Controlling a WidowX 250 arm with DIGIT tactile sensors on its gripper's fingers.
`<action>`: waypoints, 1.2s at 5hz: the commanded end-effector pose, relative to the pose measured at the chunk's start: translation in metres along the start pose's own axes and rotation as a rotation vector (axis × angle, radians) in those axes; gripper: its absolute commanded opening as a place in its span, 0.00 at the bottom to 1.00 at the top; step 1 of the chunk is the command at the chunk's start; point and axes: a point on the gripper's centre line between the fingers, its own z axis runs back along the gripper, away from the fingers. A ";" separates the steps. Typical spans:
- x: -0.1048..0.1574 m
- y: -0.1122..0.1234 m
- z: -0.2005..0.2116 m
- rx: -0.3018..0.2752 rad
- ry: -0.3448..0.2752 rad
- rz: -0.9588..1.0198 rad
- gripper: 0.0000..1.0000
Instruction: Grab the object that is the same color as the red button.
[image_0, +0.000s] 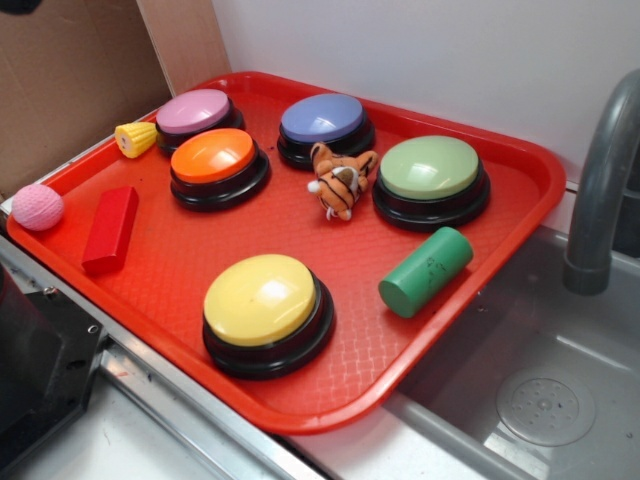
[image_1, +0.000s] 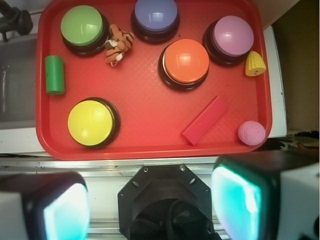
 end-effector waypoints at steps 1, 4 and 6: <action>0.000 0.000 0.000 0.000 0.000 0.000 1.00; 0.015 0.054 -0.027 -0.034 -0.091 0.425 1.00; 0.022 0.093 -0.076 0.020 -0.101 0.690 1.00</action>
